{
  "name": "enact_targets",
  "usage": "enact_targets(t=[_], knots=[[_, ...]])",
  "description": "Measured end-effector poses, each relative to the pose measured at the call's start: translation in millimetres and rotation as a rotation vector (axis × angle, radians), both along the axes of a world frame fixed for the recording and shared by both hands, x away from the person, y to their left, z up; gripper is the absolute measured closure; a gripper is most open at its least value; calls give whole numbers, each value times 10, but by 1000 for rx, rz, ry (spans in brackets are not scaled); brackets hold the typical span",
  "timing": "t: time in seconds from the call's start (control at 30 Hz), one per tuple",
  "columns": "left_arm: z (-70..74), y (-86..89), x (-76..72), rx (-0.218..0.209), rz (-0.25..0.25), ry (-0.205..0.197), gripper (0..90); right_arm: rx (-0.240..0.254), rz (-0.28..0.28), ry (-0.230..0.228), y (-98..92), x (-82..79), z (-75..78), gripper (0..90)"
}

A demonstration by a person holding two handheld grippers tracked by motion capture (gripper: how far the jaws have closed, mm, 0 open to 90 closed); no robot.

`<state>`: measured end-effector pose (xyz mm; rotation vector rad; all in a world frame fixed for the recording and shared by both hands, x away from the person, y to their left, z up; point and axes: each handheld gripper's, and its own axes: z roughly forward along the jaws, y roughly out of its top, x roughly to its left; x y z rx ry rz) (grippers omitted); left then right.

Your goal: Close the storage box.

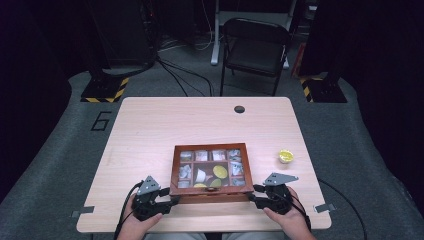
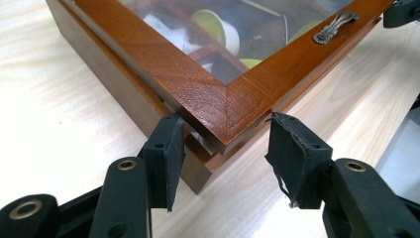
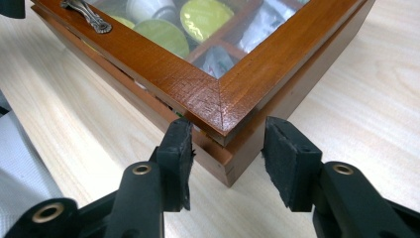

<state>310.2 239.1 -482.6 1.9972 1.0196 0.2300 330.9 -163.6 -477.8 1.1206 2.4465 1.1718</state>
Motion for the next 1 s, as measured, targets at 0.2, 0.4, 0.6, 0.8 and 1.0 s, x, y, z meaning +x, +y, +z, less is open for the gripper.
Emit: enact_targets(t=[0.2, 0.4, 0.6, 0.8, 1.0], knots=[[-22, 4, -1, 11, 11, 41, 481, -33, -4, 14, 24, -12, -24, 519], [0, 67, -37, 7, 40, 34, 470, 0, -28, 2, -72, -88, 18, 488], [15, 121, -11, -33, 65, 30, 459, 22, -45, -5, -121, -72, 39, 478], [11, 188, 36, -57, 69, 23, 409, 19, -50, -31, -129, -81, 59, 428], [12, 123, 27, -58, 28, 28, 411, 9, -40, -28, -122, -85, 13, 396]])
